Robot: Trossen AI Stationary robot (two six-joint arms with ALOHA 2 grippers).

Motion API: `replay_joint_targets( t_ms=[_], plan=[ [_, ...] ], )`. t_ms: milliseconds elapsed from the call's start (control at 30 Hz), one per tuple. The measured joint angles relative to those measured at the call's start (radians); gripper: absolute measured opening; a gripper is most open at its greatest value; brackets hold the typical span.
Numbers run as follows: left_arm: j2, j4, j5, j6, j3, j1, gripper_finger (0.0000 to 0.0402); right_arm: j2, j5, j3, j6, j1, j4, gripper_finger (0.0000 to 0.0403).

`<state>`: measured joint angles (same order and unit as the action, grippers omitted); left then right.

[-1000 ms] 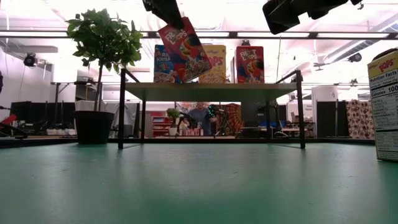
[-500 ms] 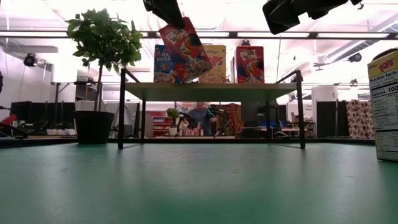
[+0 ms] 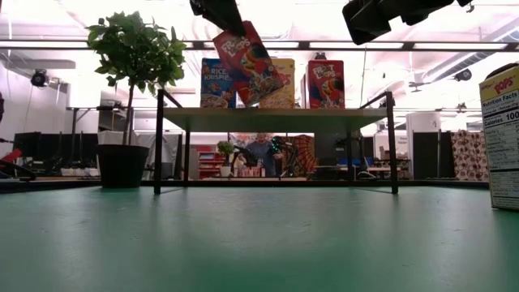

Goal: Stack cereal on shelf
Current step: Put the red cereal box on the shelf aligned with the other red cereal boxes

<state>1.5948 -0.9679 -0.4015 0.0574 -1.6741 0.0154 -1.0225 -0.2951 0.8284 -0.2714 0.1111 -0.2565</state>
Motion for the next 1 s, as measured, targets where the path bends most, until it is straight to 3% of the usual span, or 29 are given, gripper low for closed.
replay_joint_targets(
  t_ms=[367, 600, 1000],
  plan=[
    [0.000, 0.073, 0.005, -0.031, 0.000, -0.046, 0.0139, 0.000, 0.000, 0.000, 0.028, 0.000, -0.024, 0.0169],
    [0.000, 0.073, 0.106, -0.012, 0.000, -0.107, 0.0139, 0.000, 0.000, 0.000, 0.026, 0.000, -0.024, 0.0169],
    [0.019, 0.115, 0.097, -0.034, 0.000, -0.112, 0.0139, 0.000, 0.000, 0.000, 0.027, 0.000, -0.024, 0.0169]
  ],
)
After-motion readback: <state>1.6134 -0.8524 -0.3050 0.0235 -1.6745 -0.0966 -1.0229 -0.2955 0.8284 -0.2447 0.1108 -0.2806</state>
